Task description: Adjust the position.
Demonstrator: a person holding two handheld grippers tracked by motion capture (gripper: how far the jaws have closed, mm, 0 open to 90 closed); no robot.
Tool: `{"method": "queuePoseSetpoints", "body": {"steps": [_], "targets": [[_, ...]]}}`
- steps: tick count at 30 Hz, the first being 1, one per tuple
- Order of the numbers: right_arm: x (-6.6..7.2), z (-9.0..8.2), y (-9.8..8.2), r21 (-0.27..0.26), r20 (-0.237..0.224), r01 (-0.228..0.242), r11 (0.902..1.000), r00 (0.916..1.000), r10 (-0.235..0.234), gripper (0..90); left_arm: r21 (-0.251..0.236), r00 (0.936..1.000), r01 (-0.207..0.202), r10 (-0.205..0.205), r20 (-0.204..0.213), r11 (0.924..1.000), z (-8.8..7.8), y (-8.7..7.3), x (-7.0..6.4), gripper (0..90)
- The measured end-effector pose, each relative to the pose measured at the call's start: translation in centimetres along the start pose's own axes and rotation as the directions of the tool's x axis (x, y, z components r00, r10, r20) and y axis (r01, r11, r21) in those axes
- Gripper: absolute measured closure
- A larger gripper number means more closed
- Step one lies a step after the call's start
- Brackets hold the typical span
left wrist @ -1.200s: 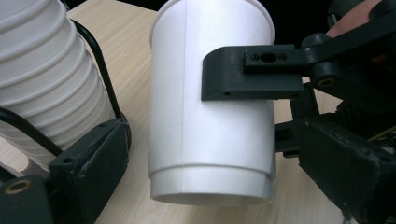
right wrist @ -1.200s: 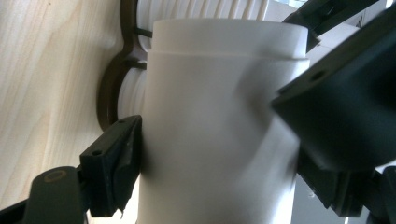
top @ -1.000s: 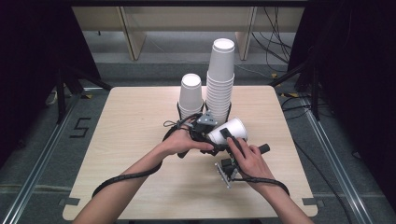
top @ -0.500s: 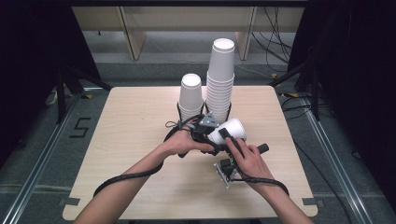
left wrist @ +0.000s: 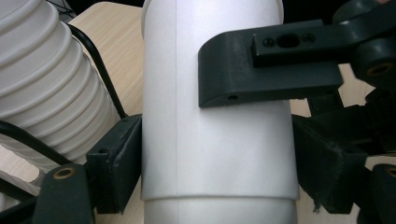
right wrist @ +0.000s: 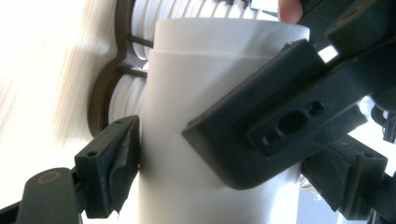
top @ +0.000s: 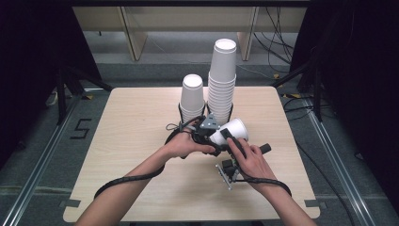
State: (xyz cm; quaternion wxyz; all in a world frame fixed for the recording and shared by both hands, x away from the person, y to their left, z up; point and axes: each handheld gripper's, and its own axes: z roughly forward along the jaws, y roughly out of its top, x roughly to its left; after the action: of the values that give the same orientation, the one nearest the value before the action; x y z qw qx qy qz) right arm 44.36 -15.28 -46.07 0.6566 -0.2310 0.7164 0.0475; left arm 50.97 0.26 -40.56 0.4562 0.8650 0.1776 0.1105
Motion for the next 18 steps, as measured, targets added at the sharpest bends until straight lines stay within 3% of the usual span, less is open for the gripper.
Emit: {"method": "queuePoseSetpoints", "body": {"steps": [3, 4, 5, 6, 11, 12, 13, 18], "targets": [[0.1, 0.0, -0.1, -0.002, 0.013, -0.010, 0.9999, 0.9999, 0.010, 15.4, 0.000, 1.0000, 0.000, 0.000, 0.000, 1.0000, 0.0, 0.0, 0.0, 22.6], [0.5, -0.1, -0.2, 0.030, -0.011, -0.070, 0.9971, 0.9974, 0.071, 15.0, -0.004, 1.0000, 0.000, 0.000, -0.004, 1.0000, 0.0, 0.0, 0.0, 22.6], [0.5, -0.1, -0.2, 0.025, -0.005, -0.062, 0.9978, 0.9981, 0.062, 14.6, -0.004, 1.0000, -0.002, 0.002, -0.005, 1.0000, 0.0, -0.1, 0.0, 22.6], [0.0, 0.1, -0.2, -0.006, 0.003, 0.003, 1.0000, 1.0000, -0.003, 13.4, -0.004, 1.0000, -0.001, 0.001, -0.005, 1.0000, 0.0, -0.1, 0.0, 22.6], [-0.1, 0.1, -0.3, 0.002, 0.014, -0.026, 0.9997, 0.9996, 0.026, 4.9, -0.011, 0.9999, 0.005, -0.005, -0.012, 0.9999, 0.0, -0.3, 0.1, 22.7], [-0.2, 0.0, -0.3, 0.016, -0.006, -0.020, 0.9997, 0.9998, 0.020, 3.5, -0.017, 0.9999, 0.010, -0.011, -0.012, 0.9998, 0.0, -0.3, 0.1, 22.7], [0.2, -0.3, -0.4, 0.042, -0.011, -0.077, 0.9961, 0.9969, 0.078, 2.8, -0.020, 0.9998, 0.011, -0.012, -0.015, 0.9997, 0.0, -0.3, 0.1, 22.7], [0.2, -0.9, -0.8, 0.019, 0.007, -0.099, 0.9950, 0.9951, 0.098, 0.7, -0.039, 0.9996, 0.016, -0.017, -0.025, 0.9991, -0.1, -0.4, 0.3, 22.6]]}}
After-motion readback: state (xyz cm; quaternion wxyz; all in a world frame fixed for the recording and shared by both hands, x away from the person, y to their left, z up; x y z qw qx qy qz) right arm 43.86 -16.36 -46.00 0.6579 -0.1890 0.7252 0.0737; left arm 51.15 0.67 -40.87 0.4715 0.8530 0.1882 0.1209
